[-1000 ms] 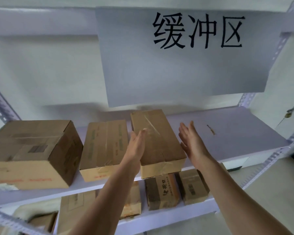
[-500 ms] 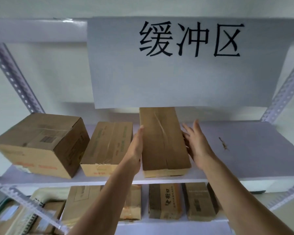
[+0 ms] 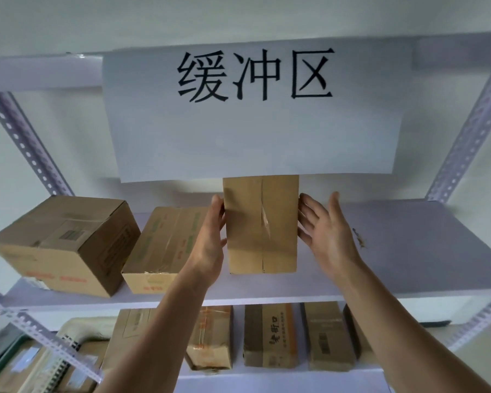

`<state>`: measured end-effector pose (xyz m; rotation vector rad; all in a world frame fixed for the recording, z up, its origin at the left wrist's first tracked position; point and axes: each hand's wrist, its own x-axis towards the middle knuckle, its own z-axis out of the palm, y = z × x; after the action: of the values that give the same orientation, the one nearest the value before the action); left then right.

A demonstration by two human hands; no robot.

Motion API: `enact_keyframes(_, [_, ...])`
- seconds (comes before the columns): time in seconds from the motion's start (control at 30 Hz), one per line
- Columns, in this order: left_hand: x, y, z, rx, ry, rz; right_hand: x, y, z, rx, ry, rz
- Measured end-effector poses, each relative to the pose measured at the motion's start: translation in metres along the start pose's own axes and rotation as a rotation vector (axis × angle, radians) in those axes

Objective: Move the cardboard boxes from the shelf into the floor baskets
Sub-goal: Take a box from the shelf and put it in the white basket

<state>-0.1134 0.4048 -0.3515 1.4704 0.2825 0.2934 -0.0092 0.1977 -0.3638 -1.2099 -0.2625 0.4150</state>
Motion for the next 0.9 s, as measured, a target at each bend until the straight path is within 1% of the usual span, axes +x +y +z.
enact_keyframes(0.17, [-0.01, -0.006, -0.005, -0.087, 0.024, -0.052, -0.006, -0.003, -0.002, -0.084, 0.002, 0.007])
enact_keyframes(0.33, [-0.022, -0.008, -0.002, -0.069, 0.019, -0.06, -0.011, -0.006, -0.003, -0.146, 0.084, 0.041])
enact_keyframes(0.43, [-0.023, -0.007, -0.001, -0.055, 0.011, -0.082, -0.013, -0.009, -0.006, -0.143, 0.12, 0.082])
enact_keyframes(0.53, [-0.022, -0.005, 0.0, -0.054, -0.004, -0.101, -0.016, -0.014, -0.006, -0.143, 0.108, 0.105])
enact_keyframes(0.67, [-0.019, -0.002, 0.0, -0.095, -0.015, -0.08, -0.016, -0.017, -0.003, -0.127, 0.097, 0.064])
enact_keyframes(0.9, [-0.017, -0.005, 0.002, -0.109, -0.026, -0.022, -0.016, -0.012, 0.001, -0.03, 0.094, 0.015])
